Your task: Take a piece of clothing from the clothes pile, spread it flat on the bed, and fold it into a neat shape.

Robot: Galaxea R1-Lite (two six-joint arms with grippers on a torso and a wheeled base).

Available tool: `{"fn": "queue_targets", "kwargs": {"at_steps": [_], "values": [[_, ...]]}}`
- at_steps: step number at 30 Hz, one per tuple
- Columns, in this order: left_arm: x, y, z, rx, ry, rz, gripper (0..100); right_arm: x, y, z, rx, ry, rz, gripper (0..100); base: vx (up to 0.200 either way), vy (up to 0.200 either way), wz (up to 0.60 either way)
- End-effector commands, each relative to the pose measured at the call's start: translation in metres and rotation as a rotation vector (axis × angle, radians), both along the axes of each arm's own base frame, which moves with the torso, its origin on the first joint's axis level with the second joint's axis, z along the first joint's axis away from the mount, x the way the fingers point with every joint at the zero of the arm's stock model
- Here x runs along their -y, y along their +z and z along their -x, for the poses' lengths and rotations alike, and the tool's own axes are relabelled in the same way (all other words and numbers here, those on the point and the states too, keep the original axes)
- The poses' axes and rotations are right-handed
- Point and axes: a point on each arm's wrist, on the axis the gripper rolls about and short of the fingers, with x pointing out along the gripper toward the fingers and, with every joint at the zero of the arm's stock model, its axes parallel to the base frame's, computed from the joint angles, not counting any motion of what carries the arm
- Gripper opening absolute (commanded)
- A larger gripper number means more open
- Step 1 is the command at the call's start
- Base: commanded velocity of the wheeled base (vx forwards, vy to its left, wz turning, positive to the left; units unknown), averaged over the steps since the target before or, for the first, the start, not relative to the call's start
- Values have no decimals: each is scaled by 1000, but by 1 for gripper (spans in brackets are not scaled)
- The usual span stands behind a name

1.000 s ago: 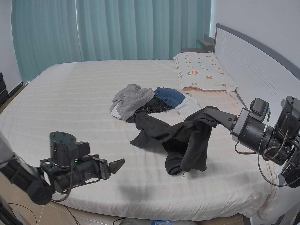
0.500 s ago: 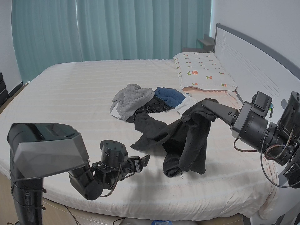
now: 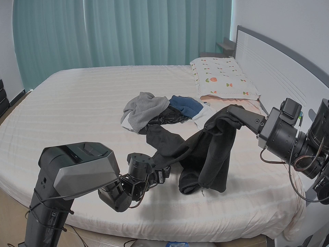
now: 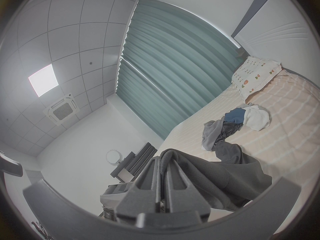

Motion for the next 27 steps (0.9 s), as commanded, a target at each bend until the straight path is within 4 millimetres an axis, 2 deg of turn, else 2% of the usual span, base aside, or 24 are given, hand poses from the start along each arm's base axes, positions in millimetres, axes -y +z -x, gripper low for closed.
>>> {"fn": "queue_targets", "kwargs": {"at_steps": [1,5,10,11,16,18,25,26,27], "values": [[7,-18,-14,15,24,-14,100,2,-1,-4,-4,-13,2,0,0,0,0],[9,-18,-23,39,64,-17,100,5,-1,-5,-4,-23,2,0,0,0,0],[9,-18,-26,24,66,-21,100,5,-1,-6,-4,-24,2,0,0,0,0],[10,-18,-26,27,66,-18,0,5,-2,-6,-5,-24,3,0,0,0,0],[6,-14,-26,19,92,18,0,6,-5,-10,-17,-38,11,0,0,0,0],[2,-4,-23,12,114,59,0,8,-6,-11,-19,-44,13,0,0,0,0],[-24,82,17,27,180,257,0,6,-21,-21,-64,-67,43,0,0,0,0],[-25,87,19,33,182,269,0,6,-22,-22,-66,-69,44,0,0,0,0],[-36,112,33,48,183,316,0,5,-26,-25,-77,-73,53,0,0,0,0]]}}
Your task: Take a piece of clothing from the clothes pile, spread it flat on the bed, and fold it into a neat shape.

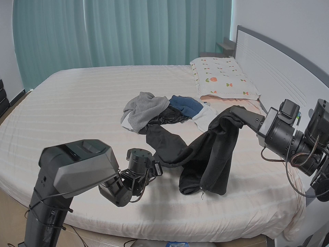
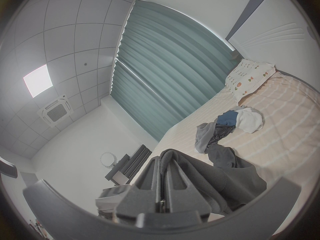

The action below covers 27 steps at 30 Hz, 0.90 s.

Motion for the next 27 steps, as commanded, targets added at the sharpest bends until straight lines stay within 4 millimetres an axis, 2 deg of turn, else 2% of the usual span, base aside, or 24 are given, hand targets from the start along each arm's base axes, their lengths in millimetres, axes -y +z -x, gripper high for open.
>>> {"fn": "queue_targets", "kwargs": {"at_steps": [1,4,6,10,14,20,27], "values": [[-28,90,40,78,33,161,0,-2,-17,-12,-50,-19,34,0,0,0,0],[-63,145,76,150,18,251,0,4,-16,-20,-41,-70,35,0,0,0,0],[-71,155,84,164,28,266,0,9,-12,-22,-20,-97,21,0,0,0,0],[-90,182,119,146,54,400,0,31,10,-33,105,-200,-61,0,0,0,0],[-98,179,128,95,67,457,0,41,15,-35,145,-234,-80,0,0,0,0],[-101,156,126,-21,104,509,0,38,-6,-39,76,-230,-32,0,0,0,0],[-107,145,136,-72,116,503,0,38,-15,-42,39,-235,-11,0,0,0,0]]}}
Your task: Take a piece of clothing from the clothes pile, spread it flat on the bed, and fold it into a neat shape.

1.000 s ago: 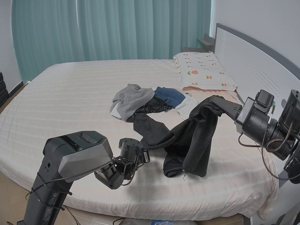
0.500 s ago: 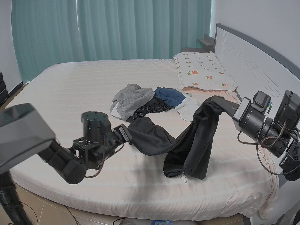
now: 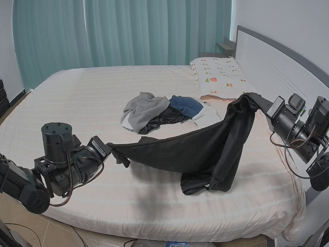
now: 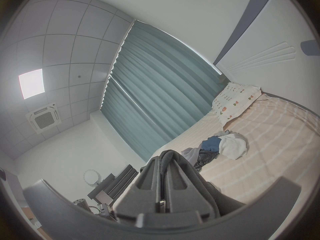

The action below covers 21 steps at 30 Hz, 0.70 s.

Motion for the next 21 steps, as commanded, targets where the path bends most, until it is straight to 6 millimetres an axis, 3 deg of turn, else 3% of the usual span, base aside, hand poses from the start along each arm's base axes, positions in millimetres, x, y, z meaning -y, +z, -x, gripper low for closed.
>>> {"fn": "queue_targets", "kwargs": {"at_steps": [1,8,12,21], "values": [[-6,-3,9,-15,6,-5,0,0,-10,-4,-45,-5,18,0,0,0,0],[-12,8,13,6,18,4,0,0,-23,-12,-113,-19,73,0,0,0,0],[-13,4,14,-32,19,-21,0,0,-28,-14,-136,-21,81,0,0,0,0],[-12,-2,15,-79,-28,-18,0,1,-28,-14,-138,-26,82,0,-200,0,0]]}}
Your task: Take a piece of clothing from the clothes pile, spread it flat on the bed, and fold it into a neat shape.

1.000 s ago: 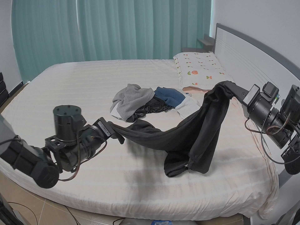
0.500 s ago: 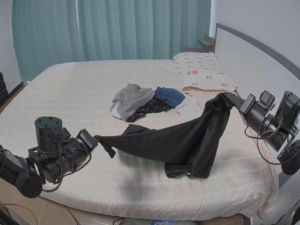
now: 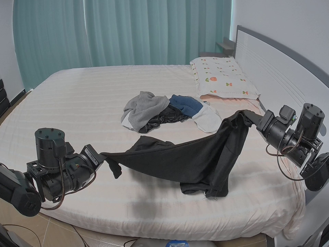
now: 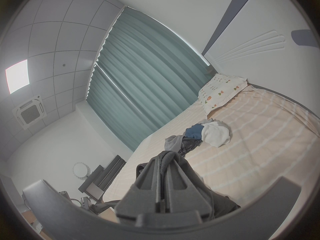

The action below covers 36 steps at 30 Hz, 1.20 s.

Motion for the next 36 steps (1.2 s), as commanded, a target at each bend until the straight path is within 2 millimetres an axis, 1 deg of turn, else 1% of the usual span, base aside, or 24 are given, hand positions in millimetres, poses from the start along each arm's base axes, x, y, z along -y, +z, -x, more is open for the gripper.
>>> {"fn": "queue_targets", "kwargs": {"at_steps": [1,15,18,24,32,36], "values": [[0,-2,0,-10,-17,5,0,0,-1,-1,-4,-2,1,0,0,0,0],[1,1,-2,0,-17,14,0,0,-5,-3,-16,-5,6,0,0,0,0],[-1,1,-3,-2,-9,14,0,1,-4,-2,-14,-5,5,0,0,0,0],[-4,2,-5,0,-10,29,0,6,-3,-4,1,-25,24,0,0,200,0],[-5,6,-4,16,-4,34,0,6,0,-5,12,-59,27,0,0,200,0],[-5,7,-4,23,-4,33,0,6,-2,-8,7,-76,39,0,0,200,0]]}}
